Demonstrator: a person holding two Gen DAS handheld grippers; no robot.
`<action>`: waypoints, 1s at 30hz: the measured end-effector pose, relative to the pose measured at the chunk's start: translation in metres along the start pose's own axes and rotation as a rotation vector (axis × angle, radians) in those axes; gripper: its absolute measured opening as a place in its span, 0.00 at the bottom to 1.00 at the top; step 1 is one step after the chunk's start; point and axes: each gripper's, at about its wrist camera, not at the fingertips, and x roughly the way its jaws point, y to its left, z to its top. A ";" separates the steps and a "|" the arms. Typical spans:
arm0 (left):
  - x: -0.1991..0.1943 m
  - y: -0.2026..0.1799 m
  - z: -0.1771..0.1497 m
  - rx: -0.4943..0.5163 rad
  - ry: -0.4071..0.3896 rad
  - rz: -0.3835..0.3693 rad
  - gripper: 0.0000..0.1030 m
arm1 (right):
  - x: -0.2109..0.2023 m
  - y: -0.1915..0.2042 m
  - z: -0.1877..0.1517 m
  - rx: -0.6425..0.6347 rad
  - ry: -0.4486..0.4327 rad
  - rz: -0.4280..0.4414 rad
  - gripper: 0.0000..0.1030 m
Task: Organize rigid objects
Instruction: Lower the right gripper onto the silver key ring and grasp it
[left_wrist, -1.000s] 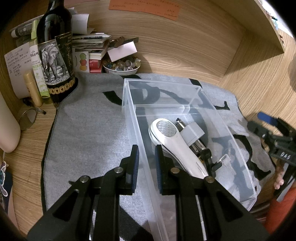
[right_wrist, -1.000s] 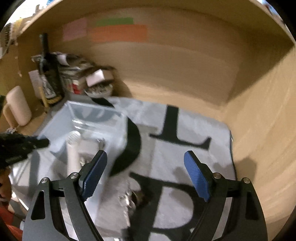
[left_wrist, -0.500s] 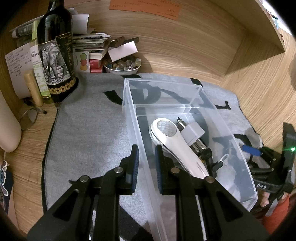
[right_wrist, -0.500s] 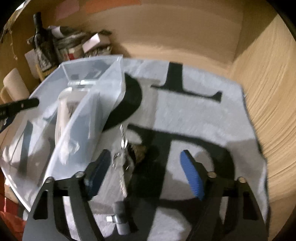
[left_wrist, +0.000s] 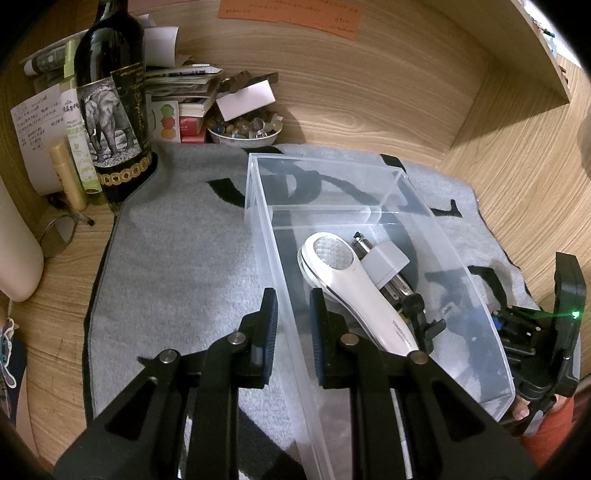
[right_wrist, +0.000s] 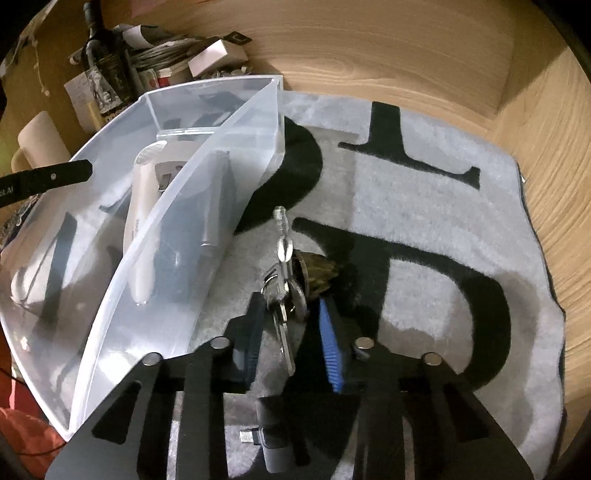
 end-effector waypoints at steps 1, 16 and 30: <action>0.000 0.001 0.000 0.000 0.000 0.000 0.15 | -0.001 -0.001 0.000 0.002 -0.001 0.001 0.15; 0.000 0.000 0.000 -0.002 -0.001 -0.001 0.15 | -0.007 -0.028 0.000 0.117 0.017 -0.040 0.10; 0.000 0.000 -0.001 -0.003 -0.001 -0.002 0.15 | 0.002 -0.016 0.004 0.073 -0.004 -0.054 0.08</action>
